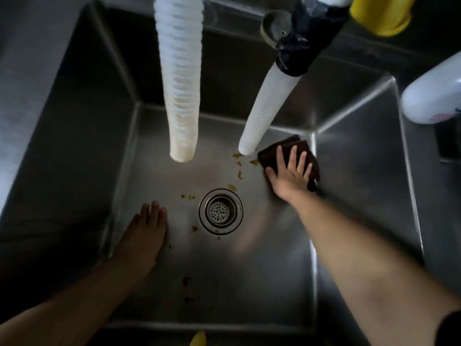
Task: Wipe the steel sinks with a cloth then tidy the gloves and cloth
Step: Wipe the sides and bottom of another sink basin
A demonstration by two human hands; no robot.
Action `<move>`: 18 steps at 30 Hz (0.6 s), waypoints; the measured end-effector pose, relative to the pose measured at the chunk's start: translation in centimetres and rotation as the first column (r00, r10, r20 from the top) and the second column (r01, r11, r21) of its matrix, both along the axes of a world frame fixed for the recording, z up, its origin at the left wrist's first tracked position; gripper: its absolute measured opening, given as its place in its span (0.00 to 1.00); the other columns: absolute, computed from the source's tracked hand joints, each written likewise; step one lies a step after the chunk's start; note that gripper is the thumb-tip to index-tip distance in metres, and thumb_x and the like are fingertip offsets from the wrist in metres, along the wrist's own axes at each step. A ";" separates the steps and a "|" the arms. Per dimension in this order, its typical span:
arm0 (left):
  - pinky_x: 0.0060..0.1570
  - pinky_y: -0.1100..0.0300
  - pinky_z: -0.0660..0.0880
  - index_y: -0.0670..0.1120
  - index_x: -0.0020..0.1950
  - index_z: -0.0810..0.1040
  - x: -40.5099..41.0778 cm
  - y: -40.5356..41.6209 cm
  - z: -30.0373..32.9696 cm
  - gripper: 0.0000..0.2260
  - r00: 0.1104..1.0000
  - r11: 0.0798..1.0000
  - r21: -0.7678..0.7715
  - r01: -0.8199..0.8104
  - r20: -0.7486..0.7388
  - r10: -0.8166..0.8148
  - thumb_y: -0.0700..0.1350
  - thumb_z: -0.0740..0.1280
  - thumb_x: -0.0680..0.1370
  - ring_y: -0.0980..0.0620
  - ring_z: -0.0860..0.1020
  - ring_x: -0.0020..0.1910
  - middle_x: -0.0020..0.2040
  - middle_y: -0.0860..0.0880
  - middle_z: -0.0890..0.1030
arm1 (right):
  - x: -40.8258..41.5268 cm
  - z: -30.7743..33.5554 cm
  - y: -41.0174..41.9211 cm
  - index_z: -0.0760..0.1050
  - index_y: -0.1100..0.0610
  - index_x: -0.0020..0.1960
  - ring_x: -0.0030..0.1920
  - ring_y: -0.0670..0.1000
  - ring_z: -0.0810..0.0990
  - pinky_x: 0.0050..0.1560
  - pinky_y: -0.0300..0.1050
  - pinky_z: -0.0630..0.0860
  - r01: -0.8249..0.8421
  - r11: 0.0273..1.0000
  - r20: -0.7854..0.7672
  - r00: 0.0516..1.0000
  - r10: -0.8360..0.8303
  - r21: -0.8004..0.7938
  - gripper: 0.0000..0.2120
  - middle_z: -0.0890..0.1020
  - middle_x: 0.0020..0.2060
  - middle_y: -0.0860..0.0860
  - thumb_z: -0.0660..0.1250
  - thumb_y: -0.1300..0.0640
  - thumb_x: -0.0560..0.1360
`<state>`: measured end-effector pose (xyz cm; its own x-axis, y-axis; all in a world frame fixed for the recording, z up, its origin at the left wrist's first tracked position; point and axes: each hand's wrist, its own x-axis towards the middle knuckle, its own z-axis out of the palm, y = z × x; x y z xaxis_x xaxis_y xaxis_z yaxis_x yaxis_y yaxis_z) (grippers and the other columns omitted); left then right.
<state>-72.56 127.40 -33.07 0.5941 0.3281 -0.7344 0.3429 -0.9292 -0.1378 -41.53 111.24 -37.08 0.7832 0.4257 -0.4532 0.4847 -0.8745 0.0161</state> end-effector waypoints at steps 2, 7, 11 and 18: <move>0.74 0.49 0.49 0.37 0.74 0.35 -0.2 0.2 -0.7 0.53 1.000 1.000 0.002 0.002 0.007 -0.002 0.55 0.71 0.70 0.36 0.44 0.75 0.76 0.36 0.38 | 2.2 -0.1 1.0 0.35 0.44 0.75 0.74 0.59 0.32 0.70 0.58 0.31 0.010 1.000 0.010 1.000 -0.010 -0.002 0.33 0.35 0.75 0.55 0.47 0.36 0.78; 0.75 0.50 0.47 0.38 0.74 0.33 -0.5 0.2 -1.3 0.54 1.000 1.000 -0.006 -0.005 -0.001 0.005 0.56 0.72 0.70 0.38 0.42 0.76 0.76 0.38 0.37 | 2.8 -0.7 1.2 0.36 0.45 0.76 0.74 0.59 0.34 0.70 0.57 0.32 0.023 0.999 0.052 0.998 -0.025 0.033 0.32 0.37 0.76 0.55 0.47 0.37 0.78; 0.75 0.51 0.46 0.39 0.74 0.32 -0.4 0.3 -0.4 0.53 1.000 1.000 -0.007 -0.001 0.004 0.001 0.57 0.71 0.71 0.38 0.42 0.76 0.76 0.38 0.36 | -1.2 -0.6 0.5 0.39 0.47 0.76 0.75 0.60 0.36 0.71 0.59 0.35 0.010 0.998 0.088 0.996 -0.016 0.069 0.31 0.40 0.76 0.57 0.45 0.38 0.78; 0.74 0.55 0.46 0.40 0.75 0.33 0.1 0.0 1.5 0.49 0.999 0.998 -0.035 -0.047 0.019 0.047 0.52 0.69 0.73 0.41 0.42 0.76 0.76 0.40 0.37 | -11.5 -1.2 4.6 0.34 0.47 0.75 0.73 0.61 0.31 0.67 0.60 0.28 -0.071 0.991 0.013 0.997 0.070 0.117 0.32 0.36 0.75 0.57 0.44 0.38 0.78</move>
